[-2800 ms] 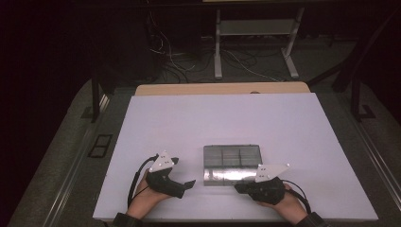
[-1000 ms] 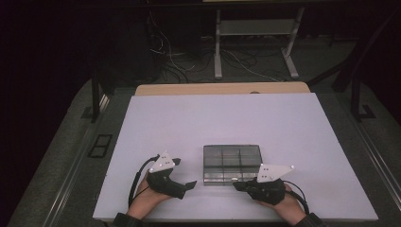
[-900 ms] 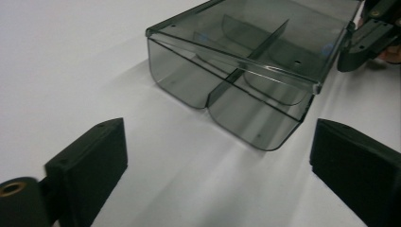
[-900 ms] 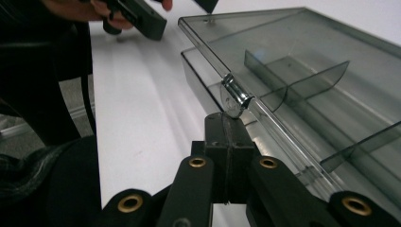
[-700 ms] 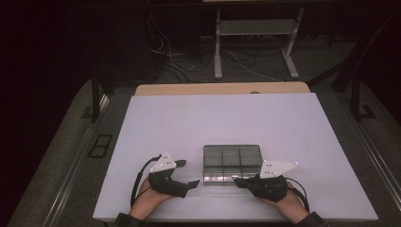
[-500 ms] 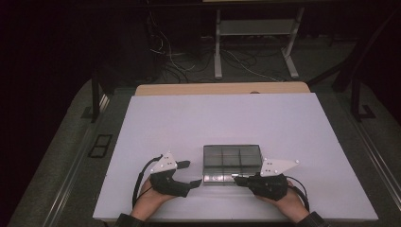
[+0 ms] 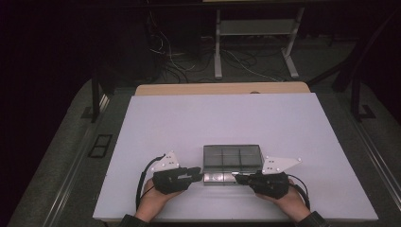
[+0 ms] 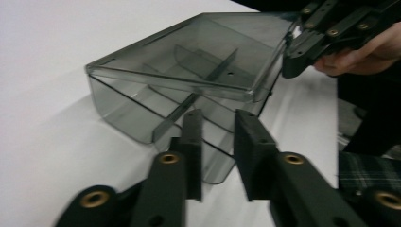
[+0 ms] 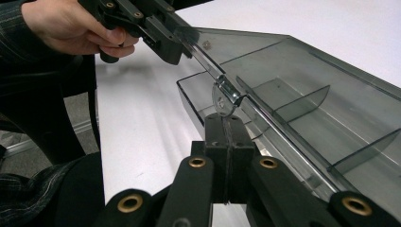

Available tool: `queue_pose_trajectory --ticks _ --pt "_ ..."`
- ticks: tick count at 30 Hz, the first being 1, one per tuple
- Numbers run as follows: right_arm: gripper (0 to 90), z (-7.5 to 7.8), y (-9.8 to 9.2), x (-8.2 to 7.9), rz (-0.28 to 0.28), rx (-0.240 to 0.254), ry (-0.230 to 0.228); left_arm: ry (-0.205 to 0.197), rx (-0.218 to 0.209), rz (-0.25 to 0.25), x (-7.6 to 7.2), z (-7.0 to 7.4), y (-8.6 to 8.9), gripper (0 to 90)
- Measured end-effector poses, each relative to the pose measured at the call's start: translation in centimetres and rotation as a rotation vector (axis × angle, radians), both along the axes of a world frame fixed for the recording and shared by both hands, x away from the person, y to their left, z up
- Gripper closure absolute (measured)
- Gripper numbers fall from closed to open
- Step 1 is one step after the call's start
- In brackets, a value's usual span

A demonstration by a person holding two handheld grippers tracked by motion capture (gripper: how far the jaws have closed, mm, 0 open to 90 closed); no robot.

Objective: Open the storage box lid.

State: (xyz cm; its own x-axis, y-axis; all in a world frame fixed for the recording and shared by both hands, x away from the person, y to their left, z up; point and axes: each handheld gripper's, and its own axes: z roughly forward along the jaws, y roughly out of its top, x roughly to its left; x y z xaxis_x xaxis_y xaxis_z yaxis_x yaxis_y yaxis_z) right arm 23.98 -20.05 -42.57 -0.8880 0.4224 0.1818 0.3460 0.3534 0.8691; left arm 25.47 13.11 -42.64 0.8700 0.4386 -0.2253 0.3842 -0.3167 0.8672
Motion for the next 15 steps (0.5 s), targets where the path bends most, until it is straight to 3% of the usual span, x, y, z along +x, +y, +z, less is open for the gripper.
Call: queue_pose_trajectory --ticks 3,7,15 --pt "89.3 0.0 0.0 0.0 0.001 -0.001 0.000 0.017 -0.033 -0.019 0.0 0.1 -0.1 81.3" --pt "89.3 0.0 0.0 0.0 0.000 -0.001 -0.001 0.013 -0.037 -0.021 -0.1 0.2 -0.2 87.9" --pt "89.3 0.1 -1.0 -0.3 -0.007 -0.012 0.006 0.010 -0.035 -0.024 -0.1 0.2 -0.2 88.5"
